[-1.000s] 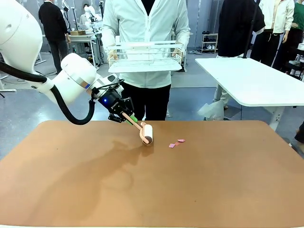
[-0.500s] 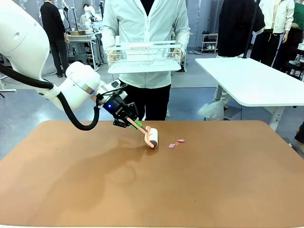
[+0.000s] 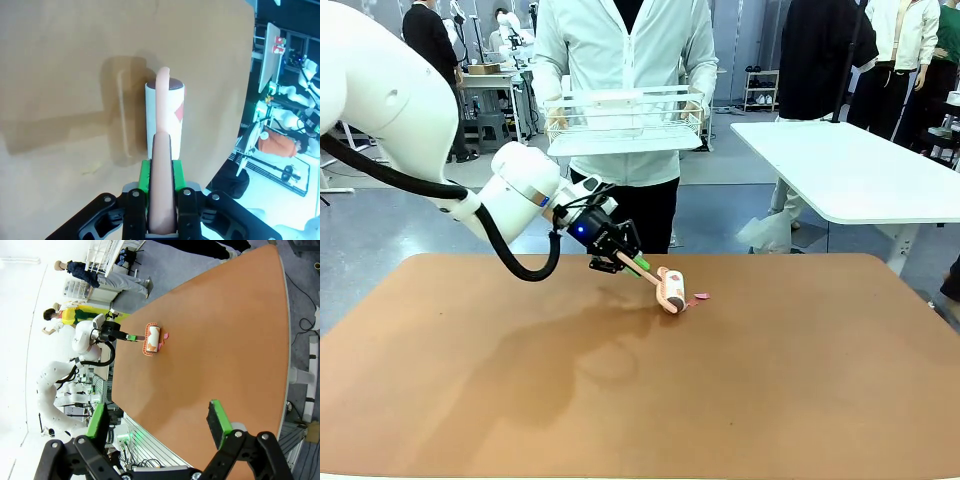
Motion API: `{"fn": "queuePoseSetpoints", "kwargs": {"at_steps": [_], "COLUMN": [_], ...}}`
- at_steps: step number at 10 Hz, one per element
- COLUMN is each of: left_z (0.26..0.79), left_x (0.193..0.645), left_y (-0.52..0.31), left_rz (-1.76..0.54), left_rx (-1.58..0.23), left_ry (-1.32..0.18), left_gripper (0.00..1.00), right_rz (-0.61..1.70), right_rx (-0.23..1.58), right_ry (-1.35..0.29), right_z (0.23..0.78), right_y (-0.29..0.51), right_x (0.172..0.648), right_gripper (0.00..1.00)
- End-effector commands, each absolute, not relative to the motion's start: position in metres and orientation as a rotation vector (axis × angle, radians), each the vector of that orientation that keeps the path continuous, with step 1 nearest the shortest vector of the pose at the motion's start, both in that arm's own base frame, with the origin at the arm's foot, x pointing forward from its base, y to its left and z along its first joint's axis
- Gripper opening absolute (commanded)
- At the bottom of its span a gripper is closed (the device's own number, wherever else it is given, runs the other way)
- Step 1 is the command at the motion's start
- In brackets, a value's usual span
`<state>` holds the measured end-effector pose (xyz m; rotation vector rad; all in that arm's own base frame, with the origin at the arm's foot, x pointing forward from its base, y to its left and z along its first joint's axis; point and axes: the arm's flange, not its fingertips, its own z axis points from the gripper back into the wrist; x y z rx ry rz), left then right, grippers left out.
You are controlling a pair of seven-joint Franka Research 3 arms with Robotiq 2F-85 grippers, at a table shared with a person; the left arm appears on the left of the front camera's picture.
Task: Clean the table.
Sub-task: Clean the table with the Lint Roller when the human lifts the Dish drying rack.
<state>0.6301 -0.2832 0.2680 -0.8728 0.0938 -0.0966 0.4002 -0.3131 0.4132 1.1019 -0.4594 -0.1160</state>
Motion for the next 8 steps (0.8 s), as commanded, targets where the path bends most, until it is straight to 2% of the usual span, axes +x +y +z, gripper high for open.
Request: {"fn": "queuePoseSetpoints", "kwargs": {"at_steps": [1,8], "left_z": [0.228,0.248], "left_x": [0.615,0.614], "left_y": [-0.307,-0.395], "left_rz": [-0.117,-0.189], "left_rx": [-0.87,-0.969], "left_ry": [0.144,0.218], "left_gripper": [0.19,0.19], "right_rz": [-0.119,-0.119], "right_rx": [1.095,1.095], "right_ry": [-0.455,-0.455], "right_z": [0.417,0.417], "right_y": [-0.312,-0.312], "right_x": [0.399,0.399], "right_gripper": [1.0,1.0]}}
